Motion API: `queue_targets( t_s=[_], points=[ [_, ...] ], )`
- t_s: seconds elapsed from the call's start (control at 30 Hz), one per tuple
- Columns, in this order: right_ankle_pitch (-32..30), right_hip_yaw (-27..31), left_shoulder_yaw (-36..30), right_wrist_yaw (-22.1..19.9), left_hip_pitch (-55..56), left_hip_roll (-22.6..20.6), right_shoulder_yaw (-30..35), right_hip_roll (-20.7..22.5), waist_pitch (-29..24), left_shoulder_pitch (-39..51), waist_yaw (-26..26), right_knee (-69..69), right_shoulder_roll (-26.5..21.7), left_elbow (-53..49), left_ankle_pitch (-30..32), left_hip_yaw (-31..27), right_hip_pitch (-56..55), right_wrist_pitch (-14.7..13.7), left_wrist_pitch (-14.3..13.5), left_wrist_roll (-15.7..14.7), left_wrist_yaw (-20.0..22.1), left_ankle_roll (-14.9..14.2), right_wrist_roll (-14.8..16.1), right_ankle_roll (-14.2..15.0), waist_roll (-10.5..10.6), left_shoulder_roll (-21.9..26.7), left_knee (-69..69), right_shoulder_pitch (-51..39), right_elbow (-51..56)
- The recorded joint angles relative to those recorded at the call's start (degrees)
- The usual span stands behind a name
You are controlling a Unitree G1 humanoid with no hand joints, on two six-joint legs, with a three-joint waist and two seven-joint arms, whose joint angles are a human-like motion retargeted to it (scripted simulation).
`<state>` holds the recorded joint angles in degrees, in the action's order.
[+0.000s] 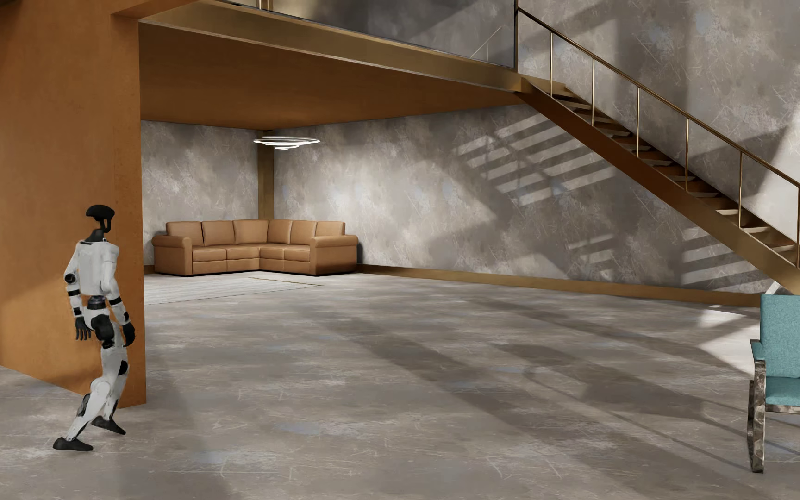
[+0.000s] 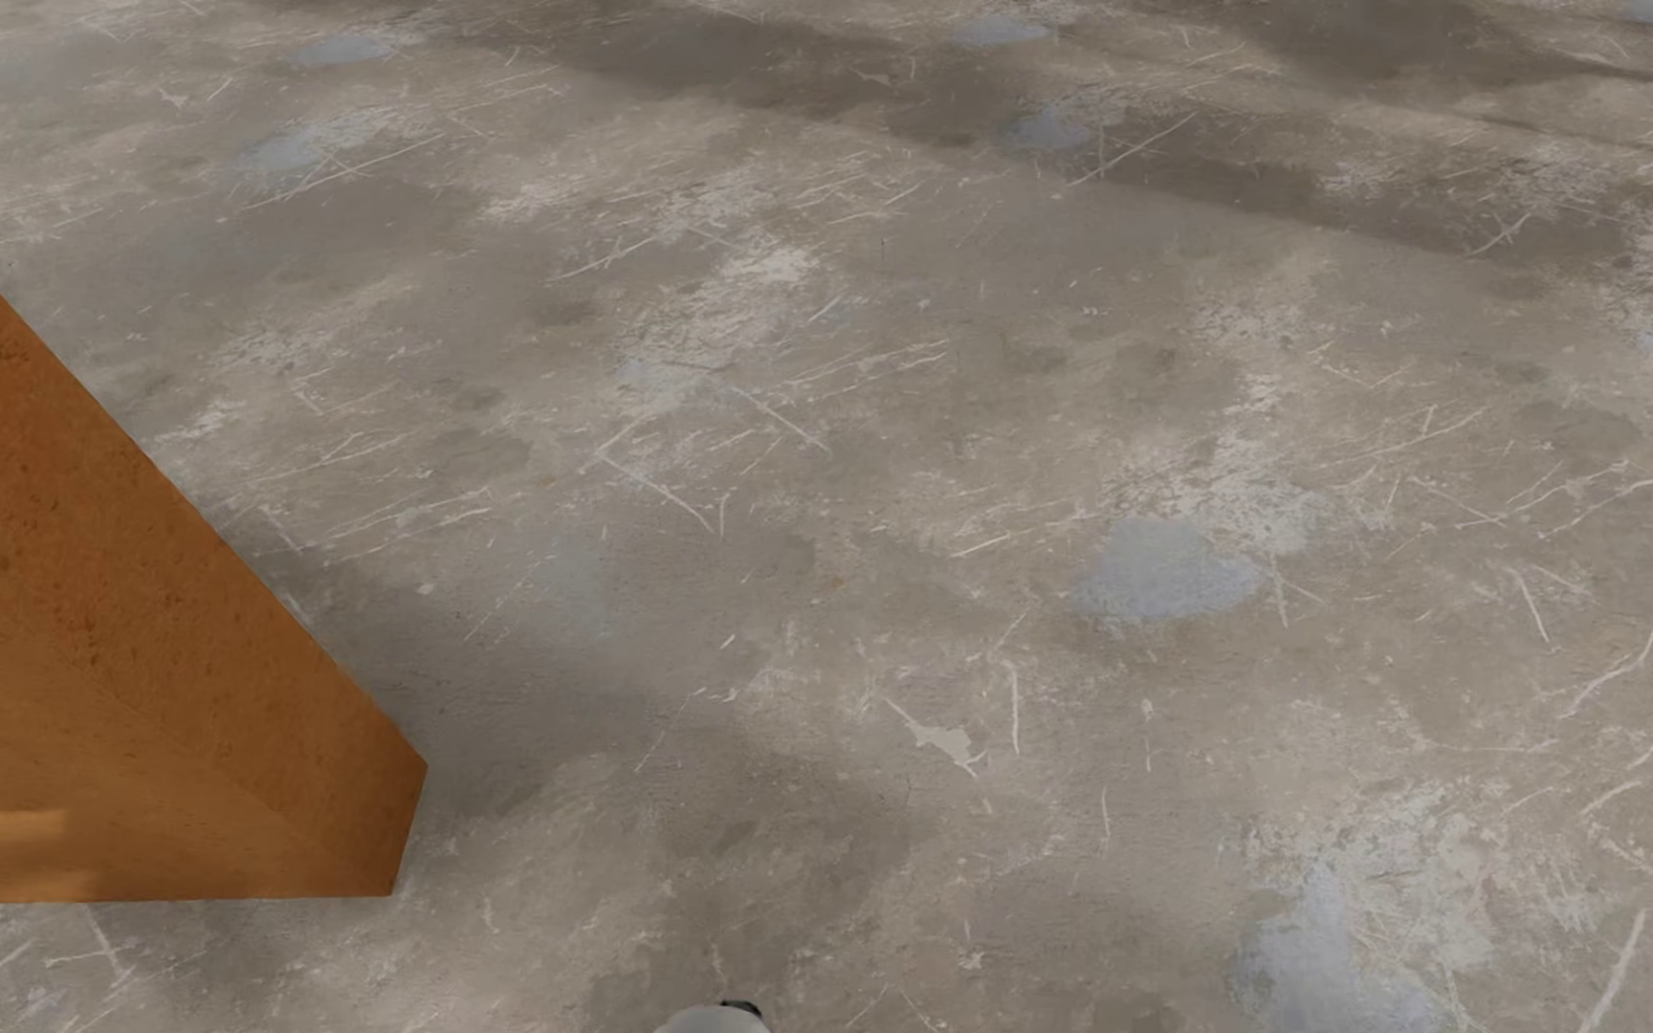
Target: Head to the sofa
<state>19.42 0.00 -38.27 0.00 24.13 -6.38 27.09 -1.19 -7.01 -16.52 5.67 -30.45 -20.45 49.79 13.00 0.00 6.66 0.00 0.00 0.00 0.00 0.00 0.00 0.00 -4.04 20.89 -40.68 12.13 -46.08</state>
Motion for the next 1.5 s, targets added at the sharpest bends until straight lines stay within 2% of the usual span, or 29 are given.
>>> queue_targets(
  t_s=[0.03,0.07,0.1,0.13,0.17,0.2,0.23,0.27,0.3,0.4,0.47,0.53,0.6,0.67,0.7,0.77,0.83,0.87,0.97,1.0,1.07,1.1,1.13,1.2,1.23,1.3,1.37,1.47,1.5],
  points=[
    [0.98,0.00,0.82,0.00,1.72,0.01,-0.41,-0.03,0.42,-0.48,1.87,2.04,-0.68,0.04,-7.37,0.00,3.67,0.00,0.00,0.00,0.00,0.00,0.00,0.00,0.02,-0.16,9.42,-1.06,1.54],
    [2.09,0.00,0.12,0.00,3.15,0.36,-0.56,-0.12,1.25,-1.20,2.80,2.72,-1.39,-0.49,-20.21,0.00,6.56,0.00,0.00,0.00,0.00,0.00,0.00,0.00,0.23,0.08,15.19,-2.33,2.69],
    [3.04,0.00,-0.17,0.00,4.52,0.41,-1.11,-0.62,1.83,-1.52,3.78,2.32,-1.64,0.66,-28.39,0.00,8.44,0.00,0.00,0.00,0.00,0.00,0.00,0.00,-0.06,-0.15,15.36,-3.44,2.72],
    [2.98,0.00,-1.09,0.00,5.31,0.62,-2.25,-0.76,1.42,-1.72,5.81,1.47,-1.50,0.56,-24.13,0.00,10.13,0.00,0.00,0.00,0.00,0.00,0.00,0.00,-0.22,0.13,15.20,-3.83,2.37],
    [0.43,0.00,-1.07,0.00,7.65,0.05,-3.32,-1.62,1.79,-2.01,6.53,-0.42,-1.12,0.93,-10.29,0.00,11.45,0.00,0.00,0.00,0.00,0.00,0.00,0.00,-0.94,0.19,11.53,-3.51,1.78],
    [-5.73,0.00,-1.65,0.00,9.56,-1.09,-4.33,-3.09,2.32,-1.91,6.89,-3.94,-0.15,1.62,0.72,0.00,10.77,0.00,0.00,0.00,0.00,0.00,0.00,0.00,-2.48,0.00,7.06,-2.77,0.73],
    [-16.12,0.00,-2.32,0.00,7.81,-2.88,-3.85,-4.82,1.91,-1.52,5.56,-12.01,0.79,2.87,3.03,0.00,9.62,0.00,0.00,0.00,0.00,0.00,0.00,0.00,-3.71,0.00,3.20,-1.71,-0.91],
    [-25.84,0.00,-2.74,0.00,5.57,-4.66,-3.01,-5.62,2.50,-0.69,3.61,-23.35,1.09,3.78,2.30,0.00,4.13,0.00,0.00,0.00,0.00,0.00,0.00,0.00,-3.79,-0.25,1.55,-0.55,-2.60],
    [-25.56,0.00,-1.59,0.00,2.37,-6.54,-0.79,-7.04,2.62,-0.28,1.67,-35.97,0.81,2.51,0.08,0.00,-3.01,0.00,0.00,0.00,0.00,0.00,0.00,0.00,-4.23,-0.14,1.58,-0.02,-3.30],
    [-6.70,0.00,1.35,0.00,-15.02,-6.54,0.95,-6.02,0.49,4.45,-7.90,-47.29,0.85,1.24,-12.45,0.00,-18.66,0.00,0.00,0.00,0.00,0.00,0.00,0.00,-1.66,-0.29,8.44,1.83,-3.79],
    [-5.14,0.00,0.86,0.00,-26.28,-5.11,1.33,-5.91,0.24,7.30,-14.50,-34.01,0.08,-3.60,-22.08,0.00,-25.16,0.00,0.00,0.00,0.00,0.00,0.00,0.00,-0.03,1.73,13.70,4.54,-2.70],
    [-9.86,0.00,5.13,0.00,-34.86,-3.48,-0.33,-5.93,0.92,10.83,-17.55,-14.48,0.13,-5.23,-31.41,0.00,-29.87,0.00,0.00,0.00,0.00,0.00,0.00,0.00,0.96,2.22,17.50,5.79,-3.91],
    [-15.04,0.00,7.44,0.00,-39.03,-2.83,0.22,-6.39,3.20,13.71,-19.40,1.62,0.22,-6.67,-34.83,0.00,-32.12,0.00,0.00,0.00,0.00,0.00,0.00,0.00,1.31,2.97,17.58,6.31,-5.58],
    [-11.87,0.00,8.52,0.00,-43.21,-0.93,0.20,-5.24,3.07,13.69,-21.29,-2.07,0.41,-8.30,-30.34,0.00,-33.84,0.00,0.00,0.00,0.00,0.00,0.00,0.00,2.15,3.29,14.76,6.57,-7.42],
    [-13.89,0.00,9.85,0.00,-44.65,0.50,1.68,-4.16,3.49,11.91,-22.28,-6.24,0.26,-8.65,-25.20,0.00,-32.91,0.00,0.00,0.00,0.00,0.00,0.00,0.00,2.60,2.73,10.68,6.73,-9.07],
    [-12.99,0.00,11.28,0.00,-38.17,4.13,0.46,-0.82,4.26,8.51,-21.81,-14.97,1.01,-4.91,-8.08,0.00,-31.61,0.00,0.00,0.00,0.00,0.00,0.00,0.00,4.83,-0.39,-9.97,7.18,-12.17],
    [-8.29,0.00,6.98,0.00,-24.55,5.18,0.62,1.41,2.55,7.41,-17.93,-13.07,1.24,-2.95,-7.75,0.00,-22.75,0.00,0.00,0.00,0.00,0.00,0.00,0.00,5.31,-1.22,-35.62,6.01,-11.92],
    [-7.70,0.00,3.71,0.00,-17.90,4.20,1.38,0.74,2.27,7.11,-14.46,-10.42,0.87,-1.94,-7.22,0.00,-17.98,0.00,0.00,0.00,0.00,0.00,0.00,0.00,4.35,-1.48,-38.44,5.19,-10.85],
    [-6.36,0.00,2.06,0.00,-5.57,2.07,0.88,-0.12,0.88,3.37,-5.35,-2.07,-0.29,2.22,5.61,0.00,-4.73,0.00,0.00,0.00,0.00,0.00,0.00,0.00,1.85,-1.65,-10.93,1.85,-5.11],
    [-5.63,0.00,1.74,0.00,-3.59,2.00,-0.28,-0.09,1.12,2.16,-3.74,-0.06,-0.96,2.69,5.14,0.00,-1.05,0.00,0.00,0.00,0.00,0.00,0.00,0.00,1.45,-1.17,1.57,1.19,-1.66],
    [-3.18,0.00,-0.12,0.00,-1.40,1.34,-3.64,-0.98,2.06,0.42,-1.59,0.46,-2.15,3.91,-19.69,0.00,3.96,0.00,0.00,0.00,0.00,0.00,0.00,0.00,0.84,-0.49,13.66,-0.07,2.74],
    [-2.80,0.00,-1.74,0.00,-0.04,0.92,-5.07,-1.17,2.25,-0.62,-0.83,-0.52,-2.45,2.90,-19.72,0.00,5.89,0.00,0.00,0.00,0.00,0.00,0.00,0.00,0.36,0.45,13.66,0.11,3.52],
    [-4.68,0.00,-2.15,0.00,0.68,0.13,-6.66,-1.26,2.53,-1.62,-0.25,-2.68,-2.31,3.02,-11.81,0.00,7.41,0.00,0.00,0.00,0.00,0.00,0.00,0.00,0.06,0.78,11.24,0.89,3.65],
    [-19.05,0.00,-2.12,0.00,-0.88,-4.12,-8.20,-4.97,3.61,-3.15,-1.72,-20.19,-1.28,3.87,-1.63,0.00,2.69,0.00,0.00,0.00,0.00,0.00,0.00,0.00,-2.28,0.69,5.87,3.09,1.17],
    [-21.89,0.00,-2.63,0.00,-3.62,-5.62,-7.22,-5.63,3.47,-2.85,-3.90,-33.55,-1.11,4.72,-2.85,0.00,-3.25,0.00,0.00,0.00,0.00,0.00,0.00,0.00,-2.52,0.67,3.70,3.76,-1.09],
    [-9.32,0.00,-2.18,0.00,-14.73,-6.72,-4.20,-6.53,1.06,-1.32,-7.21,-44.92,-0.47,3.36,-10.65,0.00,-14.70,0.00,0.00,0.00,0.00,0.00,0.00,0.00,-3.64,1.14,7.17,3.65,-3.97],
    [-5.49,0.00,-1.83,0.00,-24.37,-5.57,-1.41,-5.27,0.32,1.95,-13.80,-31.75,-0.41,3.09,-17.87,0.00,-21.72,0.00,0.00,0.00,0.00,0.00,0.00,0.00,-1.91,1.75,10.44,5.13,-5.40],
    [-10.44,0.00,3.90,0.00,-34.34,-3.76,-3.62,-4.87,2.13,6.00,-19.45,-1.59,-1.35,-1.28,-29.90,0.00,-29.44,0.00,0.00,0.00,0.00,0.00,0.00,0.00,1.05,2.35,15.67,8.60,-5.19],
    [-11.86,0.00,6.03,0.00,-37.18,-2.95,-4.41,-5.60,2.85,6.45,-20.84,1.36,-1.48,-3.26,-32.24,0.00,-31.66,0.00,0.00,0.00,0.00,0.00,0.00,0.00,1.75,2.79,15.90,9.38,-5.53]
  ],
)
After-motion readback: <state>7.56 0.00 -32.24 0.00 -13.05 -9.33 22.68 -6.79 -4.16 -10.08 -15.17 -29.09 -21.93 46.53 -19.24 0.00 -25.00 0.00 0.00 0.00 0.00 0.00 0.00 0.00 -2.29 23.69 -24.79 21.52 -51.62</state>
